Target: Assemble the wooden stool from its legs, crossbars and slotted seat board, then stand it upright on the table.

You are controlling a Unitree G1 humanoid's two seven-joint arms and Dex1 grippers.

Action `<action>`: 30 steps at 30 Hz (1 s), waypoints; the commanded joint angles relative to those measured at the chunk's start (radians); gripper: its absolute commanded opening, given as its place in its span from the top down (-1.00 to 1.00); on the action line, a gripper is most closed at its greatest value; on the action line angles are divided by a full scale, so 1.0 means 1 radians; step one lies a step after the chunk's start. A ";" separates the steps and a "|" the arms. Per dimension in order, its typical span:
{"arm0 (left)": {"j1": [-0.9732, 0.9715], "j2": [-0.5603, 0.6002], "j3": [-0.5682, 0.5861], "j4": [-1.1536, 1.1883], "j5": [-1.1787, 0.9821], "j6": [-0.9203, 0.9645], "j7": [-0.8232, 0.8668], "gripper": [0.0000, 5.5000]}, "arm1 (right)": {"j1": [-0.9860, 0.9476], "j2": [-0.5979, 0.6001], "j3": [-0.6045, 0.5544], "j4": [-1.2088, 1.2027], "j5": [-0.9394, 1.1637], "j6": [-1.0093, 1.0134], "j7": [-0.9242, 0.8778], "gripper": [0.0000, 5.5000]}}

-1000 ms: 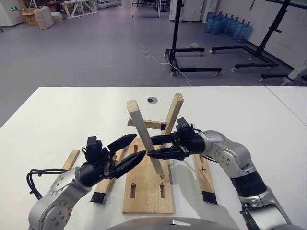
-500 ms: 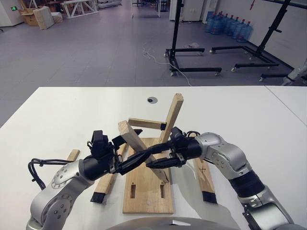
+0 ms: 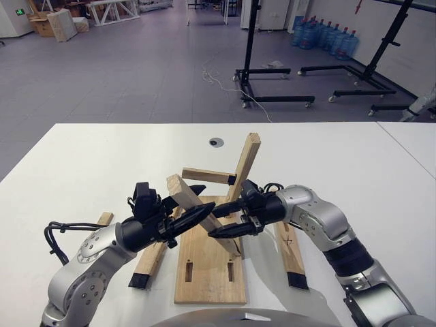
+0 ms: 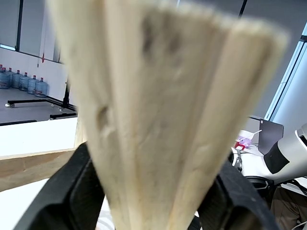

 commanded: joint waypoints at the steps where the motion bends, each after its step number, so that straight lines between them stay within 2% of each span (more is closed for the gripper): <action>1: 0.002 0.005 -0.023 0.015 0.015 -0.006 -0.022 0.24 | -0.029 0.008 -0.003 0.023 -0.022 -0.017 -0.005 0.27; 12: 0.013 -0.016 -0.018 0.044 -0.003 -0.056 -0.041 0.25 | -0.054 0.026 -0.059 0.018 0.027 0.062 -0.035 0.27; 13: 0.012 -0.023 -0.015 0.039 -0.038 -0.056 -0.054 0.25 | -0.056 0.019 -0.061 0.012 0.031 0.087 -0.036 0.14; 19: 0.011 0.009 0.017 0.047 -0.077 -0.055 -0.114 0.26 | -0.044 -0.024 -0.081 -0.014 0.030 0.123 -0.047 -0.22; 23: -0.010 0.055 0.124 0.096 -0.107 -0.067 -0.153 0.26 | -0.016 -0.037 -0.101 -0.013 0.006 0.093 -0.077 -0.47; 26: -0.051 0.104 0.207 0.155 -0.116 -0.060 -0.173 0.27 | -0.009 -0.040 -0.134 -0.027 0.019 0.083 -0.098 -0.50; 30: -0.078 0.185 0.260 0.222 -0.090 -0.045 -0.233 0.27 | -0.007 -0.045 -0.174 -0.071 0.053 0.099 -0.121 -0.50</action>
